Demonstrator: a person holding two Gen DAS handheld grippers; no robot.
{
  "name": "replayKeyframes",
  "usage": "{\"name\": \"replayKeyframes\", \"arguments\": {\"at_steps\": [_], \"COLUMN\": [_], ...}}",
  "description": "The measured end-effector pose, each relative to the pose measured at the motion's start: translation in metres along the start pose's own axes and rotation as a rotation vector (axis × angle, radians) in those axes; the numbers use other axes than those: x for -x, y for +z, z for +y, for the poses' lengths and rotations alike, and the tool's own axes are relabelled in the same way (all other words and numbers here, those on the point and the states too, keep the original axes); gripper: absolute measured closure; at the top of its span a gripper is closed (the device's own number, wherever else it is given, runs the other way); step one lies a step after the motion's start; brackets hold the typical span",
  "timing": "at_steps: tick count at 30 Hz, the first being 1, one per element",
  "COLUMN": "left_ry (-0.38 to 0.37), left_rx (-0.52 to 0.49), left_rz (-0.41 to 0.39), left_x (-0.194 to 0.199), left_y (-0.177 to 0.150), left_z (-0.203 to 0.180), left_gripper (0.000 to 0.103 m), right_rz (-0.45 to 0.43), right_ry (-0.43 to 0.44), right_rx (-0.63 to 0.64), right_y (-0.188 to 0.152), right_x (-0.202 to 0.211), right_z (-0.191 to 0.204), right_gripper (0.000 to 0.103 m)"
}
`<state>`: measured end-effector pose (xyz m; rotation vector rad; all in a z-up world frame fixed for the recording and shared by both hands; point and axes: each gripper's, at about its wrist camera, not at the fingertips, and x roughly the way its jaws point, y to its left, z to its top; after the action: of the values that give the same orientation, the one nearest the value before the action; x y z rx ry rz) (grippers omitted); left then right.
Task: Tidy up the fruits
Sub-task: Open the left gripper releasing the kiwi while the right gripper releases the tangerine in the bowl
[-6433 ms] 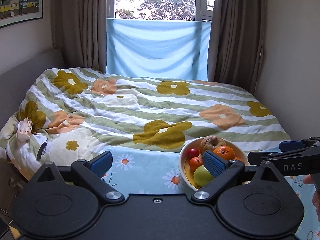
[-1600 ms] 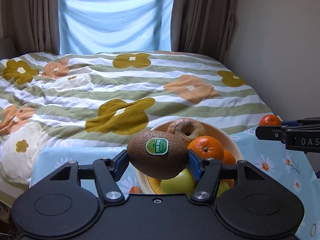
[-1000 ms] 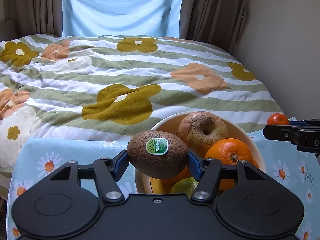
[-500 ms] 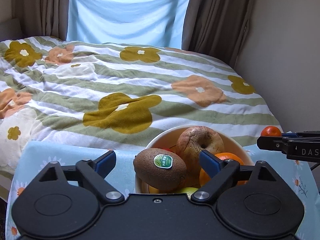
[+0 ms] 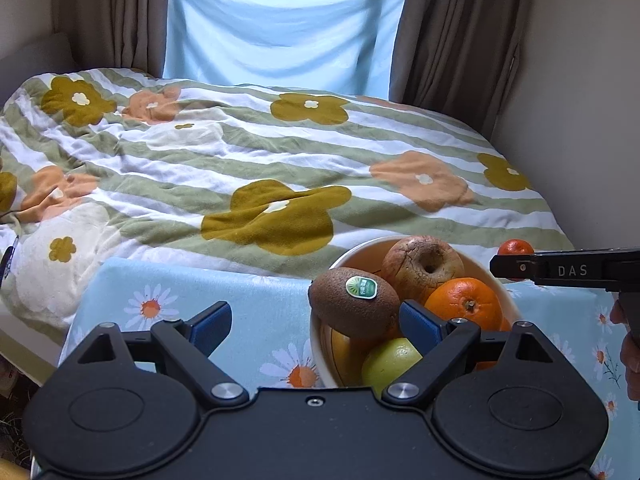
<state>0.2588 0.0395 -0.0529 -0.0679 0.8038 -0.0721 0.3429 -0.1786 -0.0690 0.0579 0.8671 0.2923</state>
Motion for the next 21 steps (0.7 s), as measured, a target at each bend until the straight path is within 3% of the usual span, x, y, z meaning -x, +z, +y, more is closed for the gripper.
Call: {"name": "replayKeyframes", "arguments": {"at_steps": [15,17,19,21], "left_ry": [0.090,0.093,0.095,0.104], "left_rx": [0.050,0.063,0.077,0.083], "left_rz": [-0.004,-0.009,-0.011,-0.014], "left_x": [0.010,0.013,0.016,0.020], "left_y": [-0.009,-0.010,-0.011,-0.011], "left_z": [0.012,0.012,0.012,0.011], "left_gripper": [0.007,0.007,0.007,0.007], "right_rz": [0.021,0.009,-0.001,-0.011], "right_ry": [0.059,0.065,0.058,0.053], "right_rx": [0.062,0.071,0.065,0.052], "right_y": [-0.003,-0.002,0.000,0.000], "right_x": [-0.022,-0.020,-0.017,-0.014], "right_z": [-0.005,-0.004,-0.005,-0.008], "right_gripper": [0.051,0.043,0.024,0.022]}}
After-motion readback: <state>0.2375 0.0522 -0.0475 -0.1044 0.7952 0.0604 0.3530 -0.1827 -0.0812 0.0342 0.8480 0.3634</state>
